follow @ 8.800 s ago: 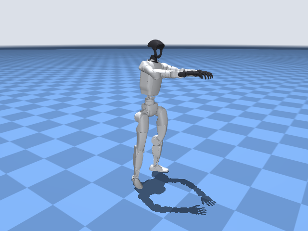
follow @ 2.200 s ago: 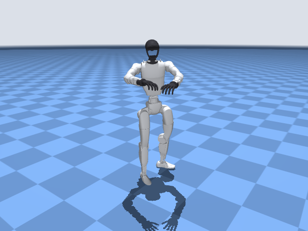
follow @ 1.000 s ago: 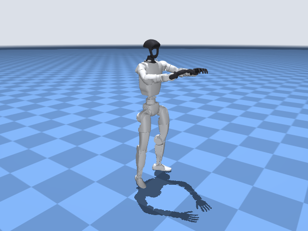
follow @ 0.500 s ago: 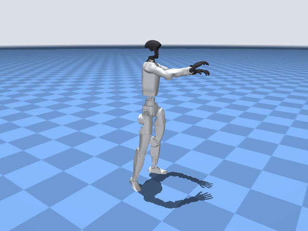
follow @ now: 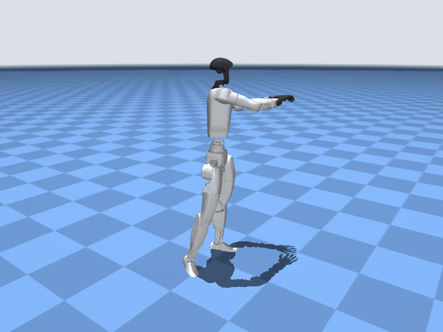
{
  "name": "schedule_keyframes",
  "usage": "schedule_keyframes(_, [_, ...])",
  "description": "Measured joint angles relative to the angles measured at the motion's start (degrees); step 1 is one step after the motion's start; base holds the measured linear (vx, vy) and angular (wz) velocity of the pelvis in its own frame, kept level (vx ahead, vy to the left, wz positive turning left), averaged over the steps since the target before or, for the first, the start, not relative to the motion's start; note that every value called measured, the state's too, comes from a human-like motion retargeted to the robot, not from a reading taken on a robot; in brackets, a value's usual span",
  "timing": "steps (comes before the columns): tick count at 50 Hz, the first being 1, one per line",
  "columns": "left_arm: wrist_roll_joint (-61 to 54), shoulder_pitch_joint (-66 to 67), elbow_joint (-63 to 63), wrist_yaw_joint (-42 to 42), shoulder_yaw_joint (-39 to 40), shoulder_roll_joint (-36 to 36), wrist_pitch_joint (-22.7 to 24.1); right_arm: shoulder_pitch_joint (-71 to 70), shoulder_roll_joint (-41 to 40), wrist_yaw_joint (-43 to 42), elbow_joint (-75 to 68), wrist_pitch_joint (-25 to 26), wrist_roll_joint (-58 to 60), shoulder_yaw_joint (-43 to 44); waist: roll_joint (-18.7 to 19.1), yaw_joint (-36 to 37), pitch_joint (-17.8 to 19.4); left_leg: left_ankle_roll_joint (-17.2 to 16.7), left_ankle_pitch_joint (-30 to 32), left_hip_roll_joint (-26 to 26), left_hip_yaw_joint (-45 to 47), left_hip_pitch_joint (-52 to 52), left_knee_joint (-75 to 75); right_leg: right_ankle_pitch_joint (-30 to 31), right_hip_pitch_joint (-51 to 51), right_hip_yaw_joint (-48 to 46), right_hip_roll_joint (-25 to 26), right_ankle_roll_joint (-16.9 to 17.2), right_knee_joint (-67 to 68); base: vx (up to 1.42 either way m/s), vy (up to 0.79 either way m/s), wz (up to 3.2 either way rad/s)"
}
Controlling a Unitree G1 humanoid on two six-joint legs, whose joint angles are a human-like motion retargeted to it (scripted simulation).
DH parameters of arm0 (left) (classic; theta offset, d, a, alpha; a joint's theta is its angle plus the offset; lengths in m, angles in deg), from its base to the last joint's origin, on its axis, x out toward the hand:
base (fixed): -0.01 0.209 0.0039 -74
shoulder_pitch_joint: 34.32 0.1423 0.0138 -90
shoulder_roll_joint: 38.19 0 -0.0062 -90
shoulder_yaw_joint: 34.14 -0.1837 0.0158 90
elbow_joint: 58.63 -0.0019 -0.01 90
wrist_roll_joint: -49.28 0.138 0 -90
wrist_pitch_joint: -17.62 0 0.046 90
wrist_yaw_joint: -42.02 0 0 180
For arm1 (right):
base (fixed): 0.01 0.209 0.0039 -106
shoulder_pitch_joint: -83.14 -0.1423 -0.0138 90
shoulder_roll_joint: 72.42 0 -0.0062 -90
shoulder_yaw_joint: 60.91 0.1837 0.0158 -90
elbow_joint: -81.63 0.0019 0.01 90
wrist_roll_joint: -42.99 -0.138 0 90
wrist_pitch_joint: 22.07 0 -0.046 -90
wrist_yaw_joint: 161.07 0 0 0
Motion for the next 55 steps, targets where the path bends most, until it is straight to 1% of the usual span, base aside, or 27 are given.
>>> schedule_keyframes(3, [-0.12,-1.11,0.91,-2.09,4.19,0.21,-0.91,1.51,-1.88,3.09,-2.41,-0.43,1.18,-1.09,0.08,0.54,-0.02,-0.17,-0.05,-0.05,-0.37,-0.09,0.00,0.09,0.13,-0.42,-0.03,-0.18,0.03,0.00,0.00,0.00])
schedule_keyframes(5, [-0.39,-1.33,1.21,-2.98,5.88,0.22,-1.26,1.64,-2.28,2.98,-2.85,-0.41,1.63,-0.78,0.25,0.75,-0.01,-0.27,-0.05,-0.08,-0.61,-0.16,0.00,0.18,0.25,-0.69,-0.01,-0.22,-0.07,0.00,0.00,0.00])
schedule_keyframes(7, [-0.72,-0.82,0.97,-3.46,5.76,-0.04,-1.28,0.76,-1.76,0.81,-2.01,-0.14,1.57,0.20,0.48,0.84,0.04,-0.34,-0.02,-0.13,-0.82,-0.23,0.00,0.30,0.39,-0.91,0.03,-0.21,-0.29,0.00,0.00,0.00])
schedule_keyframes(11, [-1.08,1.50,-0.93,-1.27,1.26,-0.68,-0.40,-2.43,0.09,-4.41,0.82,0.46,-0.27,2.91,1.00,0.76,0.31,-0.46,0.08,-0.19,-1.11,-0.30,0.00,0.56,0.66,-1.11,0.22,-0.18,-0.90,0.00,0.00,0.00])
schedule_keyframes(15, [-0.55,3.36,-3.24,3.72,-3.06,-0.24,0.79,-4.18,0.99,-5.78,1.89,0.82,-2.03,4.45,1.33,0.46,0.67,-0.53,0.14,-0.10,-1.05,-0.30,0.00,0.70,0.61,-0.76,0.40,-0.13,-1.22,0.00,0.00,0.00])
schedule_keyframes(18, [0.06,3.28,-3.59,3.15,-2.44,0.25,0.41,-2.80,0.64,-4.16,0.79,0.90,-1.48,3.04,1.49,0.18,0.98,-0.48,0.12,0.13,-0.61,-0.22,0.00,0.60,0.06,0.10,0.41,-0.10,-0.74,0.00,-0.01,-0.06])
schedule_keyframes(22, [0.49,1.77,-1.76,-1.20,1.75,0.27,-0.74,1.29,-0.73,0.00,-2.17,0.31,0.48,0.30,1.86,-0.53,1.37,-0.29,-0.01,0.67,0.57,-0.02,0.00,0.16,-1.51,2.13,0.18,0.09,1.08,-0.02,-0.04,-0.29])
schedule_keyframes(25, [-0.26,0.74,-0.16,-3.45,4.59,0.19,-1.20,3.81,-1.24,1.94,-3.63,-0.01,1.33,0.12,2.21,-1.53,1.59,-0.02,-0.15,1.14,1.90,0.15,0.00,-0.29,-3.26,4.21,-0.10,0.43,3.01,-0.02,-0.06,-0.43])
schedule_keyframes(27, [-1.40,0.61,0.08,-4.18,4.90,0.14,-1.22,4.25,-0.64,1.03,-2.83,0.19,1.16,1.10,2.39,-2.44,1.77,0.25,-0.25,1.42,2.98,0.29,0.00,-0.58,-4.52,5.80,-0.24,0.72,4.20,-0.03,-0.07,-0.51])
schedule_keyframes(30, [-3.33,1.28,-0.92,-3.97,2.90,0.17,-1.05,3.40,1.39,-2.40,1.06,0.70,-0.03,3.32,2.58,-4.09,2.11,0.75,-0.36,1.80,4.79,0.61,0.00,-0.93,-6.23,8.33,-0.22,1.15,5.39,-0.03,-0.09,-0.57])
schedule_keyframes(35, [-4.57,3.46,-4.03,0.57,-1.94,1.92,-0.52,0.89,5.30,-5.61,9.48,0.69,-2.62,5.89,2.93,-7.33,2.58,1.46,-0.61,2.50,8.03,1.28,0.30,-1.03,-7.77,12.35,0.88,1.49,4.68,-0.03,-0.11,-0.60])
schedule_keyframes(38, [-3.84,4.54,-4.00,0.13,-1.31,3.59,-1.06,1.23,6.20,-4.14,10.38,0.65,-2.46,4.62,3.27,-9.40,2.59,1.76,-1.07,3.08,9.87,1.48,1.19,-0.68,-7.80,14.35,2.03,1.53,2.84,-0.02,-0.12,-0.57])
schedule_keyframes(42, [-2.55,5.05,-1.23,-4.01,3.14,5.72,-2.43,3.29,5.90,1.02,7.53,0.60,-1.54,1.62,4.33,-12.27,2.98,2.11,-1.58,3.99,12.22,1.96,2.25,-0.02,-7.53,16.78,3.63,1.56,0.38,-0.02,-0.13,-0.55])
schedule_keyframes(45, [-2.11,5.49,1.33,-6.38,5.15,7.10,-2.49,5.54,5.35,2.82,5.59,0.25,-0.67,1.40,5.29,-14.73,2.96,2.41,-1.87,4.73,13.72,2.27,2.92,0.58,-7.29,18.23,4.78,1.85,-1.25,-0.01,-0.13,-0.48])
schedule_keyframes(48, [-2.01,6.02,2.38,-6.21,3.79,8.06,-1.78,6.43,6.03,0.91,6.73,0.03,-0.28,3.15,6.28,-17.42,2.99,2.84,-2.04,5.41,15.09,2.57,3.39,1.07,-7.27,19.52,5.73,2.34,-2.36,0.00,-0.13,-0.45])
schedule_keyframes(52, [-1.78,6.23,0.94,-1.86,-0.45,9.77,-0.93,6.43,7.98,-2.03,11.21,0.16,-0.63,6.71,7.20,-20.91,2.99,3.47,-2.18,6.20,16.87,2.97,3.82,1.49,-7.54,21.18,6.76,3.02,-3.20,0.01,-0.13,-0.43])
schedule_keyframes(55, [-1.34,5.95,-0.56,-0.24,-1.47,11.65,-1.08,6.54,9.32,-2.42,13.53,0.35,-0.58,8.18,7.55,-23.19,3.01,3.88,-2.28,6.74,18.29,3.35,4.02,1.67,-7.87,22.51,7.45,3.35,-3.53,0.01,-0.12,-0.45])
